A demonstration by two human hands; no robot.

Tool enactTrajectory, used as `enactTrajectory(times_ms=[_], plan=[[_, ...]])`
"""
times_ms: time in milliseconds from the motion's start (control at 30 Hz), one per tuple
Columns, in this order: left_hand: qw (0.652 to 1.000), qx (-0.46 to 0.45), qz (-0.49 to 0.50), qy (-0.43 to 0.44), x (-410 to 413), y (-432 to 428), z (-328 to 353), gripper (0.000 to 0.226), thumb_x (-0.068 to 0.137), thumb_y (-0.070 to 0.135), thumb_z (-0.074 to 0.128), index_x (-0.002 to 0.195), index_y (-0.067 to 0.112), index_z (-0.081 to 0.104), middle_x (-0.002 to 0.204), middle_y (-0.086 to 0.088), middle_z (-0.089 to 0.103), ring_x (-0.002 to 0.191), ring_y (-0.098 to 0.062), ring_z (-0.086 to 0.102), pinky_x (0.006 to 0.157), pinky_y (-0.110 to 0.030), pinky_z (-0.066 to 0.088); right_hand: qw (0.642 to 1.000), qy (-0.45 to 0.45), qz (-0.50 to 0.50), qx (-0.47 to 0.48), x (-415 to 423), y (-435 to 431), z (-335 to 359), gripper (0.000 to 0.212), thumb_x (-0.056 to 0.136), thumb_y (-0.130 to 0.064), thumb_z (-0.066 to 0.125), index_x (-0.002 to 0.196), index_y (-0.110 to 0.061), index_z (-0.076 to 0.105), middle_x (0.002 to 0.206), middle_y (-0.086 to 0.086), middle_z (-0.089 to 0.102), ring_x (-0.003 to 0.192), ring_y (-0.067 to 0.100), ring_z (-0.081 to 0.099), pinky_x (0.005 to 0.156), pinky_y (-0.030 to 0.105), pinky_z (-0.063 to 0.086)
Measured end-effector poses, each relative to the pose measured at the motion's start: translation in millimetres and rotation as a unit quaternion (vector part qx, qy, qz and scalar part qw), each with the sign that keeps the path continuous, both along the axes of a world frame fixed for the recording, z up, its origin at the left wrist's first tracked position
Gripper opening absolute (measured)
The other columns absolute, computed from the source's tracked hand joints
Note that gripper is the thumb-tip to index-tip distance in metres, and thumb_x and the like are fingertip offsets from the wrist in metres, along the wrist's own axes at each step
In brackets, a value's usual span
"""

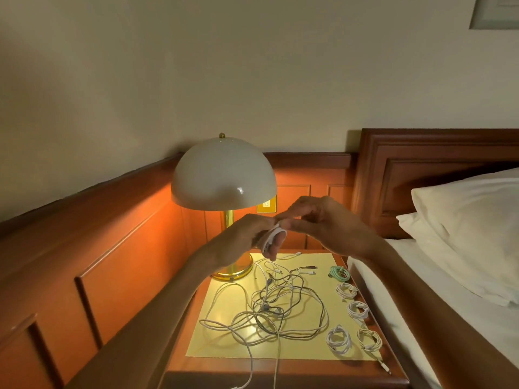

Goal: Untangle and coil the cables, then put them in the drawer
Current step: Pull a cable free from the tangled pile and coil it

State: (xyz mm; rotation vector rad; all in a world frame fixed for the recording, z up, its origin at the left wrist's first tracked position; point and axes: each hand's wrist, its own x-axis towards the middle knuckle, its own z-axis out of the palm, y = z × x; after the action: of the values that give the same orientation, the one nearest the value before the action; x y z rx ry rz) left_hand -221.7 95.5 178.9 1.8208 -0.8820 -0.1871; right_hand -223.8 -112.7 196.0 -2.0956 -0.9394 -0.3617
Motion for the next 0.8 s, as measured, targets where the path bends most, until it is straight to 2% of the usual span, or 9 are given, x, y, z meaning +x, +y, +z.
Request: enactTrajectory(times_ms=[100, 200, 367, 467, 533, 600, 633, 700, 800], plan=[[0.998, 0.003, -0.053, 0.035, -0.5, 9.0, 0.0, 0.033, 0.100, 0.025, 0.040, 0.101, -0.001, 0.060, 0.084, -0.005, 0.063, 0.082, -0.018, 0.059, 0.075, -0.025, 0.047, 0.994, 0.072, 0.043, 0.069, 4.3, 0.3, -12.6, 0.028, 0.091, -0.031, 0.064, 0.106, -0.011, 0.077, 0.054, 0.003, 0.050, 0.044, 0.013, 0.031, 0.044, 0.024, 0.027], [0.995, 0.050, -0.076, 0.040, -0.6, 16.0, 4.2, 0.030, 0.101, 0.026, 0.044, 0.106, 0.002, 0.061, 0.088, -0.001, 0.066, 0.087, -0.016, 0.061, 0.079, -0.026, 0.047, 0.991, 0.086, 0.050, 0.090, 6.8, 4.2, -23.0, 0.032, 0.090, -0.033, 0.062, 0.099, -0.005, 0.074, 0.050, -0.005, 0.042, 0.044, 0.009, 0.027, 0.044, 0.022, 0.024], [0.996, 0.078, -0.051, 0.002, 2.0, 20.0, 5.3, 0.032, 0.105, 0.024, 0.035, 0.086, 0.007, 0.054, 0.078, 0.003, 0.052, 0.076, -0.011, 0.048, 0.073, -0.023, 0.041, 0.989, 0.095, 0.035, 0.107, 8.3, 12.9, -29.5, 0.037, 0.088, -0.038, 0.062, 0.096, -0.003, 0.070, 0.051, -0.009, 0.044, 0.044, 0.007, 0.030, 0.047, 0.025, 0.027], [0.996, 0.075, -0.003, -0.044, 3.2, 19.4, -0.2, 0.035, 0.106, 0.026, 0.034, 0.082, 0.006, 0.049, 0.076, 0.001, 0.046, 0.075, -0.012, 0.044, 0.073, -0.023, 0.038, 0.993, 0.075, 0.017, 0.087, 7.1, 12.2, -27.6, 0.021, 0.092, -0.025, 0.067, 0.100, -0.006, 0.071, 0.063, -0.015, 0.063, 0.049, 0.008, 0.037, 0.048, 0.019, 0.033], [0.996, 0.067, 0.029, -0.059, 3.6, 18.4, -6.7, 0.038, 0.106, 0.028, 0.034, 0.084, 0.001, 0.048, 0.076, -0.003, 0.044, 0.077, -0.015, 0.044, 0.075, -0.029, 0.038, 0.996, 0.048, -0.003, 0.072, 6.7, 12.3, -27.4, 0.014, 0.092, -0.019, 0.069, 0.101, -0.008, 0.072, 0.071, -0.023, 0.068, 0.049, 0.010, 0.038, 0.048, 0.015, 0.032], [0.990, 0.073, 0.074, -0.099, 2.5, 15.1, -14.2, 0.039, 0.104, 0.037, 0.034, 0.085, 0.006, 0.048, 0.076, -0.007, 0.044, 0.076, -0.023, 0.044, 0.075, -0.041, 0.040, 0.998, 0.010, -0.034, 0.055, 6.4, 13.4, -27.3, 0.013, 0.092, -0.019, 0.070, 0.101, -0.011, 0.072, 0.073, -0.030, 0.066, 0.047, 0.007, 0.036, 0.047, 0.013, 0.030], [0.981, 0.081, 0.108, -0.143, 1.2, 12.6, -17.5, 0.037, 0.104, 0.039, 0.033, 0.086, 0.011, 0.050, 0.077, -0.007, 0.047, 0.076, -0.023, 0.047, 0.073, -0.045, 0.041, 0.998, -0.014, -0.046, 0.049, 6.3, 14.0, -27.4, 0.013, 0.091, -0.020, 0.071, 0.101, -0.012, 0.072, 0.073, -0.033, 0.065, 0.045, 0.006, 0.036, 0.047, 0.012, 0.029], [0.945, 0.102, 0.177, -0.255, -1.5, 8.9, -23.1, 0.033, 0.104, 0.041, 0.030, 0.089, 0.022, 0.052, 0.082, 0.004, 0.053, 0.081, -0.017, 0.050, 0.074, -0.041, 0.040, 0.996, -0.054, -0.061, 0.036, 5.5, 14.6, -27.0, 0.013, 0.091, -0.021, 0.071, 0.101, -0.014, 0.072, 0.071, -0.036, 0.063, 0.043, 0.008, 0.038, 0.047, 0.012, 0.029], [0.853, 0.175, 0.251, -0.422, -3.5, 10.5, -21.3, 0.027, 0.105, 0.042, 0.021, 0.089, 0.041, 0.042, 0.093, 0.018, 0.045, 0.093, -0.010, 0.041, 0.083, -0.034, 0.029, 0.994, -0.084, -0.072, 0.014, 1.4, 14.5, -28.9, 0.016, 0.092, -0.022, 0.069, 0.102, -0.010, 0.071, 0.063, -0.036, 0.058, 0.043, 0.008, 0.042, 0.048, 0.013, 0.030]])
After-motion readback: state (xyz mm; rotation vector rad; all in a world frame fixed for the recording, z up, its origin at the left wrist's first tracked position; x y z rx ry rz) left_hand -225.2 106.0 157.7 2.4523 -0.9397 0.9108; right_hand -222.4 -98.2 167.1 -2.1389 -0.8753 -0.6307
